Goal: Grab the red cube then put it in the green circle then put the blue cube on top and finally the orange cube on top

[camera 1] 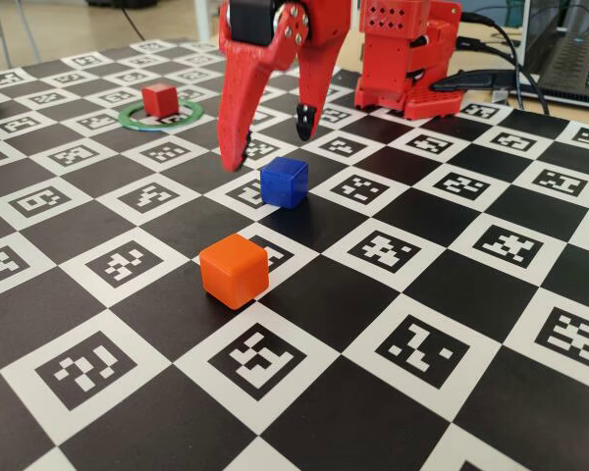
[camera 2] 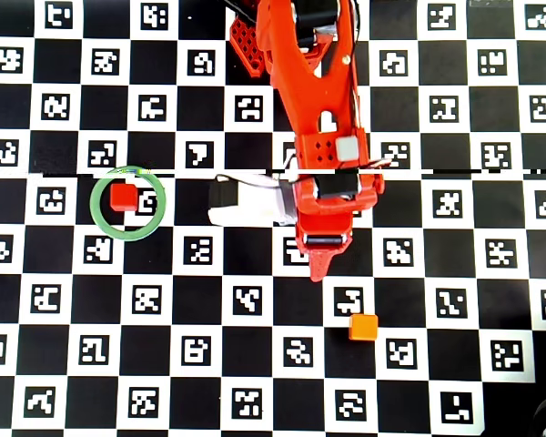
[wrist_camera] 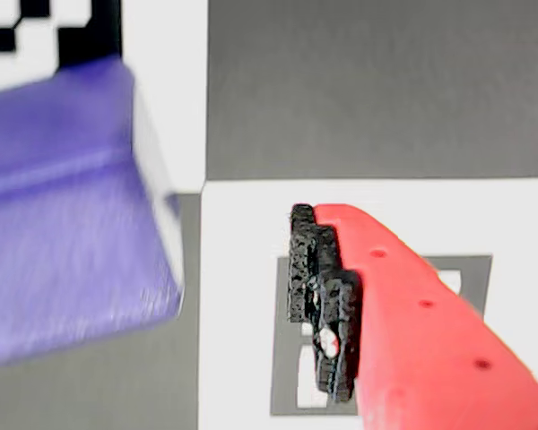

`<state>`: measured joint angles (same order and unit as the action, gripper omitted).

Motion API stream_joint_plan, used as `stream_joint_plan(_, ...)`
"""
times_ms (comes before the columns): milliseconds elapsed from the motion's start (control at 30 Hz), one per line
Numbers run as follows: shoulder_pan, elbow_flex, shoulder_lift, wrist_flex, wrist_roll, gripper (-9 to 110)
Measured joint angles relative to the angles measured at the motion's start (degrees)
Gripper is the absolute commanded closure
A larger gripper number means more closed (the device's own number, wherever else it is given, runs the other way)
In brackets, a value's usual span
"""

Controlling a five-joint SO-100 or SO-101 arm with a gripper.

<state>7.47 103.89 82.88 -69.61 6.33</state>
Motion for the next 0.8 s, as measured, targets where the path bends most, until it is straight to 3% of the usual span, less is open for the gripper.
stream_joint_plan(800, 2.1, 3.6, -2.6, 8.9, -3.2, 57)
